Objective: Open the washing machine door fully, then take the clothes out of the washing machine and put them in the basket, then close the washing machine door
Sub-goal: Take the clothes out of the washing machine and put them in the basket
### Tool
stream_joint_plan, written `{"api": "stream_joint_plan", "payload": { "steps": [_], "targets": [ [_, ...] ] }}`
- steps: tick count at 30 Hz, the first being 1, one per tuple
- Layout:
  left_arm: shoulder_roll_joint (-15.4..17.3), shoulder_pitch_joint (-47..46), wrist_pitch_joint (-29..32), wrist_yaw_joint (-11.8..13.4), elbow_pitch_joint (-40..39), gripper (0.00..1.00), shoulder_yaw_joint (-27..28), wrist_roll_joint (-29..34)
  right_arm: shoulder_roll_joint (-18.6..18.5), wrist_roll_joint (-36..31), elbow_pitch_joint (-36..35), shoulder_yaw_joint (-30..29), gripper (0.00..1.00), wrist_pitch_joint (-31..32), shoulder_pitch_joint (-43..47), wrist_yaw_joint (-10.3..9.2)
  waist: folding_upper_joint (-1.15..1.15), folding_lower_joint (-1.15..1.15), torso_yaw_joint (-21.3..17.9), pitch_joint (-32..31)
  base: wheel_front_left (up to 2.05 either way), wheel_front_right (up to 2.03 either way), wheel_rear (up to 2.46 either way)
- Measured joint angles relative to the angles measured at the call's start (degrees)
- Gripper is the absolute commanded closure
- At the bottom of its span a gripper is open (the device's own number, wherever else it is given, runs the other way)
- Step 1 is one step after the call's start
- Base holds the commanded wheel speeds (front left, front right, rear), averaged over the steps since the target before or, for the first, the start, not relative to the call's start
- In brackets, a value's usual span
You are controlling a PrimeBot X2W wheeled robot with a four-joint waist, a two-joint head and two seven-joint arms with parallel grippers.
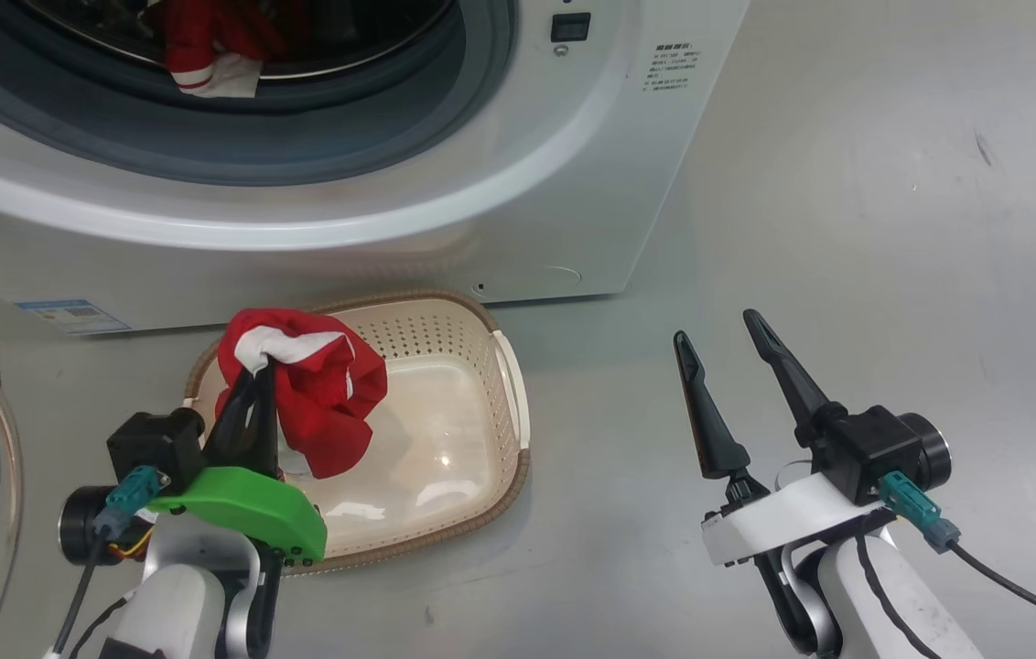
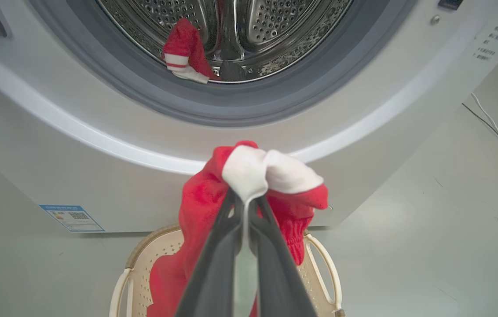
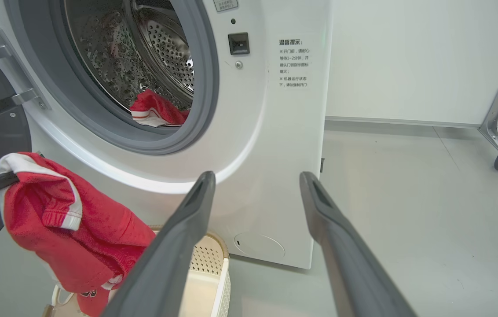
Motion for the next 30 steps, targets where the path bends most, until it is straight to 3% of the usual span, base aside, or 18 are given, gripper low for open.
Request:
{"api": "stream_joint_plan", "payload": {
  "steps": [8,30],
  "targets": [
    [0.7,-2.2,3.0,-0.8,5.4,1.0,-0.4,-0.4,0.0,0.2,-2.1,0.5,0.0,0.0,-2.8,-0.15,0.0,0.0,-1.6,5.1,0.0,0.0,0.0],
    [5.5,-14.4,7.8,-1.1,20.3,1.0,6.2,-4.3,0.0,6.3,-6.5,2.9,0.0,0.0,-8.5,-3.58,0.0,0.0,-10.1,17.6,0.0,0.0,0.0]
  ]
}}
